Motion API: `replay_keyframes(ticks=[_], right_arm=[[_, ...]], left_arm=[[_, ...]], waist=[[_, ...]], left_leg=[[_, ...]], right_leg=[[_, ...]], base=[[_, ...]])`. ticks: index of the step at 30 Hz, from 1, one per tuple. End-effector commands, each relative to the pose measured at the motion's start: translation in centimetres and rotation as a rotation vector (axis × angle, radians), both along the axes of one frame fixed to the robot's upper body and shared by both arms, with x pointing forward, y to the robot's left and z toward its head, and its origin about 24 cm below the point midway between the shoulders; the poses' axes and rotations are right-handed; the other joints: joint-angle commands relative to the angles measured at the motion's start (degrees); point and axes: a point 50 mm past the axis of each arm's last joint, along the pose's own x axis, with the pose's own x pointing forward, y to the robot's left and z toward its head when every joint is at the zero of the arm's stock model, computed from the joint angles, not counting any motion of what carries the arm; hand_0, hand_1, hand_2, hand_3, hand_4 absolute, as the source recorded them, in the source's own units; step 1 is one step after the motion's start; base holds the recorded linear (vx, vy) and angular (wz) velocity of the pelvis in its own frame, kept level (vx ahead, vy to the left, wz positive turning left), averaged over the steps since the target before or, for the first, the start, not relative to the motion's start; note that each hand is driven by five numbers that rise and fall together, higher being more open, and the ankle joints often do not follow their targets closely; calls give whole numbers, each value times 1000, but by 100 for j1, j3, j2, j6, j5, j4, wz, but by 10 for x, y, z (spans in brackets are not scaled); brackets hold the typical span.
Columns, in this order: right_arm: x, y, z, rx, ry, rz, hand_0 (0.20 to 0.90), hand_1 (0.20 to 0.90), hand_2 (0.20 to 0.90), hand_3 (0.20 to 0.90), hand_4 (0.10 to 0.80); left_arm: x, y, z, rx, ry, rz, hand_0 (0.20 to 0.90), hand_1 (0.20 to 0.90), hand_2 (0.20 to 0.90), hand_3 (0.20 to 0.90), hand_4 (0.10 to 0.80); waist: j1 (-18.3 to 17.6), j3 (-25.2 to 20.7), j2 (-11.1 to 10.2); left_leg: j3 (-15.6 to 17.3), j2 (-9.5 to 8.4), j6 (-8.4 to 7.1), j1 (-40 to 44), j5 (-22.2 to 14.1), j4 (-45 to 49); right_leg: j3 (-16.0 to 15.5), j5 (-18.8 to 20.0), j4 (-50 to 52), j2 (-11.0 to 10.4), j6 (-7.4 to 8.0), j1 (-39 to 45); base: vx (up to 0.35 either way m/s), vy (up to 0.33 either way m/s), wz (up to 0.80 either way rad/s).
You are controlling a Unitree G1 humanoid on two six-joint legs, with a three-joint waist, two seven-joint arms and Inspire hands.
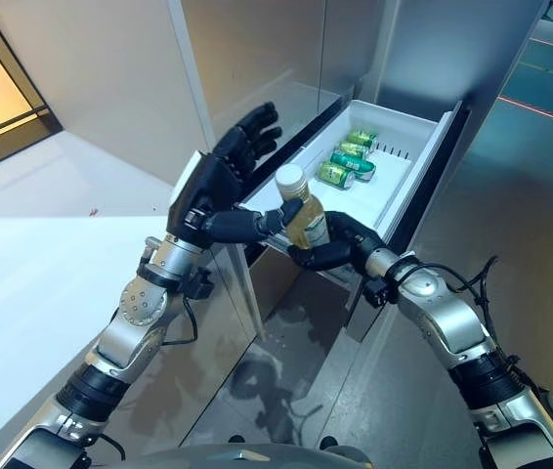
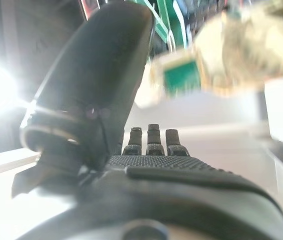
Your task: Put drinks into fridge and close the fridge
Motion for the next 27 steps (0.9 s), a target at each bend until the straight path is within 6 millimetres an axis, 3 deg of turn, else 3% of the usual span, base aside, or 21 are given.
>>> replay_keyframes(ticks=[1, 7, 11, 15, 17, 18, 19, 23, 27], right_arm=[[23, -6, 138, 141, -592, -47, 300, 300, 300, 200, 100], [32, -32, 151, 72, -636, -194, 300, 300, 300, 200, 100], [40, -61, 166, 41, -640, -315, 300, 300, 300, 200, 100], [47, -88, 177, 10, -634, -419, 300, 300, 300, 200, 100], [50, -112, 181, -44, -613, -505, 300, 300, 300, 200, 100], [51, -115, 182, -54, -607, -515, 300, 300, 300, 200, 100], [53, -130, 183, -94, -582, -572, 300, 300, 300, 200, 100], [56, -158, 185, -183, -509, -678, 300, 300, 300, 200, 100], [59, -171, 180, -235, -428, -755, 300, 300, 300, 200, 100]], left_arm=[[4, 1, 30, -75, -147, 5, 900, 900, 900, 900, 800], [9, 11, -3, -98, 68, -6, 900, 900, 900, 900, 800], [3, 9, -56, -82, 401, -153, 900, 900, 900, 900, 800], [-16, 8, -108, -36, 685, -244, 900, 900, 900, 900, 800], [-36, 12, -143, 25, 873, -292, 900, 900, 900, 900, 800], [-39, 13, -147, 30, 898, -299, 900, 900, 900, 900, 800], [-53, 18, -165, 68, 989, -306, 900, 900, 900, 900, 800], [-72, 35, -193, 109, 1129, -309, 900, 900, 900, 900, 800], [-79, 47, -210, 165, 1198, -269, 900, 900, 900, 900, 800]], waist=[[178, -319, -168], [325, -304, -205], [502, -262, -232], [662, -212, -221], [793, -164, -203], [805, -155, -194], [909, -103, -177], [1107, 61, -122], [1218, 200, -98]], left_leg=[[-286, -579, 489, 17, -767, 239], [-359, -572, 467, 29, -813, 267], [-431, -559, 437, -14, -802, 326], [-493, -545, 397, -60, -786, 378], [-553, -541, 364, -128, -762, 424], [-565, -540, 359, -147, -756, 435], [-607, -529, 333, -228, -720, 467], [-701, -507, 287, -519, -635, 594], [-777, -504, 257, -722, -593, 685]], right_leg=[[-200, -412, 644, 403, -73, -275], [-305, -496, 672, 403, -101, -211], [-449, -532, 706, 394, -132, -181], [-602, -566, 731, 378, -152, -161], [-717, -599, 753, 359, -168, -163], [-737, -606, 760, 355, -171, -171], [-812, -628, 795, 335, -183, -206], [-995, -662, 882, 291, -245, -364], [-1097, -678, 935, 280, -294, -491]], base=[[14, -9, 4], [37, -9, 9], [45, -23, 21], [53, -19, 21], [50, -17, 33], [31, -10, 36], [8, -5, 39], [-20, -15, 25], [-13, -33, 30]])
